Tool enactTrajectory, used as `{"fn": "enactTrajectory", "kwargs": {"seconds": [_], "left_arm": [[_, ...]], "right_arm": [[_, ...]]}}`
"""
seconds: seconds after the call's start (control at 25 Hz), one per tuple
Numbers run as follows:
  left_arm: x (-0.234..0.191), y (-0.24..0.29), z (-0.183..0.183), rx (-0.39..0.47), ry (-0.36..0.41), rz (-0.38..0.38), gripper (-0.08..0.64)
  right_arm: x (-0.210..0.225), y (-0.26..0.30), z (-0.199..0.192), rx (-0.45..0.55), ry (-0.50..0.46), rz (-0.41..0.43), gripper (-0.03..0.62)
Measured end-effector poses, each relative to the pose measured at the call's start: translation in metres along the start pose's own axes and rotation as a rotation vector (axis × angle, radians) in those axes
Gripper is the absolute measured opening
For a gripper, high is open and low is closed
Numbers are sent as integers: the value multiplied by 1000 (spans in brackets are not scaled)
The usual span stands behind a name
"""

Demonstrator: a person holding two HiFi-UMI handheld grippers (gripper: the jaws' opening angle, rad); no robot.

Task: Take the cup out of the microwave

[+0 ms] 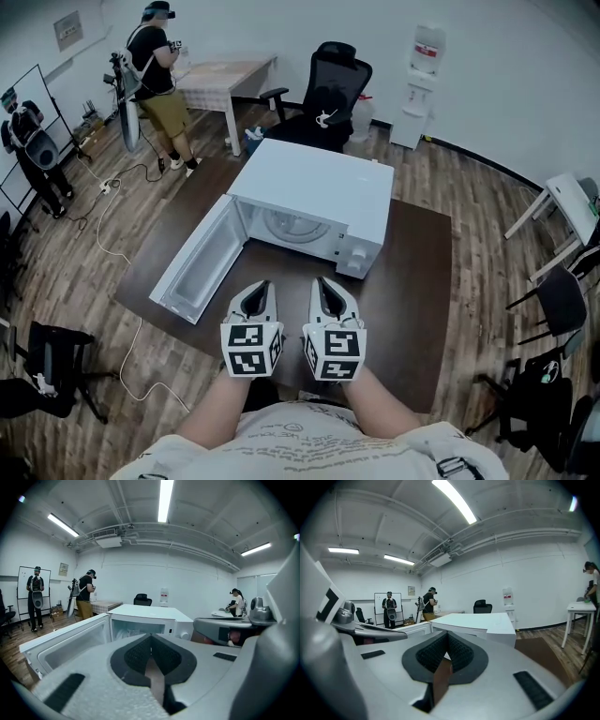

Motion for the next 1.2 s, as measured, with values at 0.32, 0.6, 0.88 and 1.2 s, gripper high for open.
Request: {"fn": "enactTrajectory", "kwargs": {"seconds": [0.32, 0.6, 0.88, 1.2], "left_arm": [[-25, 59, 12, -48, 42, -62, 14], [-42, 101, 13, -73, 70, -136, 14], [-59, 149, 9, -86, 93, -195, 15], [-63, 200, -1, -125, 174, -268, 37]], "right_arm": [[18, 31, -4, -48, 38, -94, 14], [26, 47, -2, -69, 69, -174, 14], [39, 53, -5, -96, 95, -265, 14], [53, 46, -16, -131, 127, -374, 14]]}}
Point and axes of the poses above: the fingertips, and each gripper's own axes: y forward along the fingers, x to its right, z out of its top, the point moved 2 cm from there along -y, backward along the fingers, and after that the axes turned 11 degrees about -x, right-handed, at the moved point
